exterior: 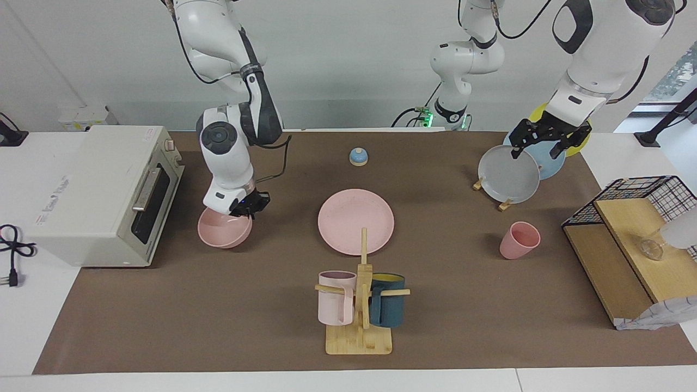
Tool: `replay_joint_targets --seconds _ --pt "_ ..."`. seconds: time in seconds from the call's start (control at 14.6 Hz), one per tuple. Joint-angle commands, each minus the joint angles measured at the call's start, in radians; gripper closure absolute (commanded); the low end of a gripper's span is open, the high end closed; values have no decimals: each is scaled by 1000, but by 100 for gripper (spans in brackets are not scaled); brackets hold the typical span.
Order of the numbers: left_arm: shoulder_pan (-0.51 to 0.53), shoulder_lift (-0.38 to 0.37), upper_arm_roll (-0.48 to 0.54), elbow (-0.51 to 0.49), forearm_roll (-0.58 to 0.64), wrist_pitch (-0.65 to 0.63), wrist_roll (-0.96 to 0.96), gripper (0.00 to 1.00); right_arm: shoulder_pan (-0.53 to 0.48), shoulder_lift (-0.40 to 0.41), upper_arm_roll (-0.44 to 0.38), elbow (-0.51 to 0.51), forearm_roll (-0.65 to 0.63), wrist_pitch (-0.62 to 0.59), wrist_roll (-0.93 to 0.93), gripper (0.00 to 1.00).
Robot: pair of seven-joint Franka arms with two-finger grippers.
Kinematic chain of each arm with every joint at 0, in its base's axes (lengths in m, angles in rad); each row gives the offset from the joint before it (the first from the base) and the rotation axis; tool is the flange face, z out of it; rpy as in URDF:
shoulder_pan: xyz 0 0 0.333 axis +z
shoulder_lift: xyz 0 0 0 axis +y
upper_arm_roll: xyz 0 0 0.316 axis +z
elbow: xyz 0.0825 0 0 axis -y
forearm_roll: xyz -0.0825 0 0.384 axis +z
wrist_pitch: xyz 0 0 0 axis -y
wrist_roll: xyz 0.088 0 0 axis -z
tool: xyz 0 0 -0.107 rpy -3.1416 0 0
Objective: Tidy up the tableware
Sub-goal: 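Lift the pink bowl with the right gripper toward the pink plate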
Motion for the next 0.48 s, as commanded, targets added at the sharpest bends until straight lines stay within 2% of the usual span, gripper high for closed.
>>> replay_joint_targets --seconds 0.0,0.2,0.34,0.41 --pt "1 -22 3 -27 -11 8 -4 0 132 86 1 256 -51 -187 142 100" --pt "1 -22 3 -27 -11 9 -4 0 290 210 2 489 -34 -298 401 100" --pt "1 -22 3 -27 -11 9 -4 0 376 348 22 662 -19 -309 556 100" --pt "1 -22 3 -27 -11 8 -4 0 407 392 24 692 -19 -288 613 100"
